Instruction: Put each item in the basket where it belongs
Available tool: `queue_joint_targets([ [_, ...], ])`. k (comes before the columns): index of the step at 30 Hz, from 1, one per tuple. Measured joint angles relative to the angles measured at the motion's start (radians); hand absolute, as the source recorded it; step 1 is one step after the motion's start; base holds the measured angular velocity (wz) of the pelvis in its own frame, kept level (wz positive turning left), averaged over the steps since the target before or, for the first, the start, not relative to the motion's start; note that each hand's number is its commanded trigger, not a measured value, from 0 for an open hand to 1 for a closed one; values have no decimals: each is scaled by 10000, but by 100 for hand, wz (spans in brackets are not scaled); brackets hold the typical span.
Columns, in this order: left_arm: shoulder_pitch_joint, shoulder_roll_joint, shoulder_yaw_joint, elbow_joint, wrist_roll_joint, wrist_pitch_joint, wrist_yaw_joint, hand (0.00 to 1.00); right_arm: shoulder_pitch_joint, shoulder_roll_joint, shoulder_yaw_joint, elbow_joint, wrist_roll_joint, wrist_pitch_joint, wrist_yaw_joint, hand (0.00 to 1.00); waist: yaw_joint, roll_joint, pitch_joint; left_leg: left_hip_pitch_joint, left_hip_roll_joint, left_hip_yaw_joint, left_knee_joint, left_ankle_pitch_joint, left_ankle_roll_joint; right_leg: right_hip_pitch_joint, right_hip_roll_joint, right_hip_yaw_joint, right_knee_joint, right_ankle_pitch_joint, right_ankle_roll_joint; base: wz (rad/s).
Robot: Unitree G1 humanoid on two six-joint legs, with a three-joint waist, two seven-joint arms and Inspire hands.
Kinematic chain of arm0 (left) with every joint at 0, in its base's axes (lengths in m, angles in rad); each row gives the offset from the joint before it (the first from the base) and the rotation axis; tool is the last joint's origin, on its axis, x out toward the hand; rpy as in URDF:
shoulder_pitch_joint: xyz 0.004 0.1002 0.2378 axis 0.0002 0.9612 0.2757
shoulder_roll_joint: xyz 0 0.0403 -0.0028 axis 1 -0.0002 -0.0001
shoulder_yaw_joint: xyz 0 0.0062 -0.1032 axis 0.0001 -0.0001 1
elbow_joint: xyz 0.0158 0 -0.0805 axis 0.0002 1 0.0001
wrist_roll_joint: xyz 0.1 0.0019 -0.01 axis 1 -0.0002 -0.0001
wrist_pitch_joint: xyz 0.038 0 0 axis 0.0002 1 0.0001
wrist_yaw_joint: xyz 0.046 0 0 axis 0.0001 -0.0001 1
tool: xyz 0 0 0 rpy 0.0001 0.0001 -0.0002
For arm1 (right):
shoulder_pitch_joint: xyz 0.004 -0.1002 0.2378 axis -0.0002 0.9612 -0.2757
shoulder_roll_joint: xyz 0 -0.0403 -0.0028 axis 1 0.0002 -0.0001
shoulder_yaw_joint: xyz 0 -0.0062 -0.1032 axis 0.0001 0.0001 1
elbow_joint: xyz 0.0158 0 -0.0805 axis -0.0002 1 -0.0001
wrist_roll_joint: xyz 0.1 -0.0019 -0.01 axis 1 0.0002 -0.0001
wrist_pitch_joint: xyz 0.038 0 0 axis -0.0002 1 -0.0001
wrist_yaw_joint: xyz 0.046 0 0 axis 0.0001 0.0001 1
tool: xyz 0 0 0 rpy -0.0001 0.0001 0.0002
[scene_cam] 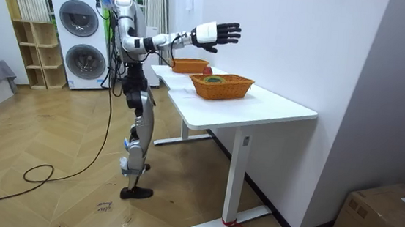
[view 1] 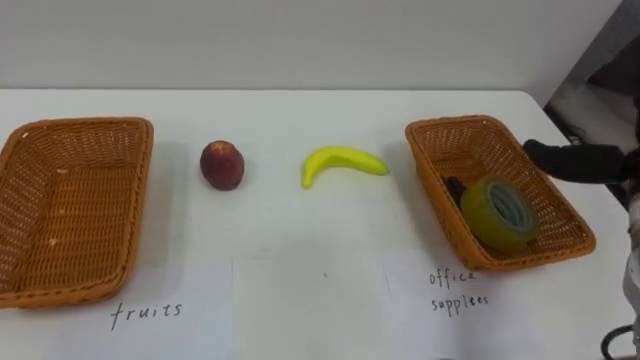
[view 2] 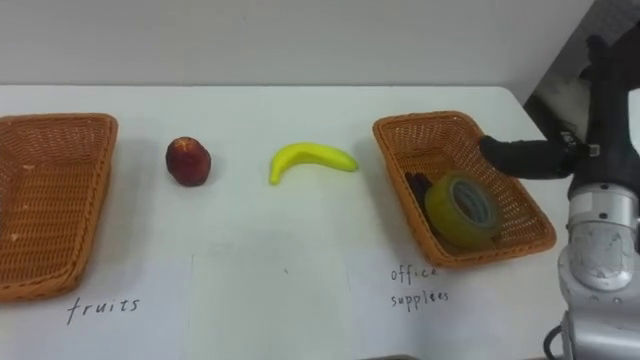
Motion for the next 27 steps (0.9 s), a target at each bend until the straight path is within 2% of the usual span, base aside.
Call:
queue_joint_targets([
  [7,-141,27,-42,-2,1,99,-13,0,-355,0,636,-273,-113,17,21,0,336,19,-7,121,17,116,-43,-15,-19,24,43,189,0,0,0,-7],
  [13,-126,77,-44,12,-9,100,-9,0,-1178,1,1105,-354,-166,15,-12,0,490,10,-15,120,23,78,-41,-15,-20,57,42,160,-5,0,0,2],
  [18,-27,123,-161,13,-27,116,-9,0,-1789,1,1135,-347,-103,6,-384,0,501,15,-13,132,21,-161,-12,-15,-21,198,23,-79,-28,0,-1,13],
  [27,-41,127,-238,-4,-6,193,-47,0,-1888,-71,1148,-188,-100,2,-500,0,780,-26,-40,105,18,-318,2,-12,-24,235,9,-290,-26,0,0,5],
])
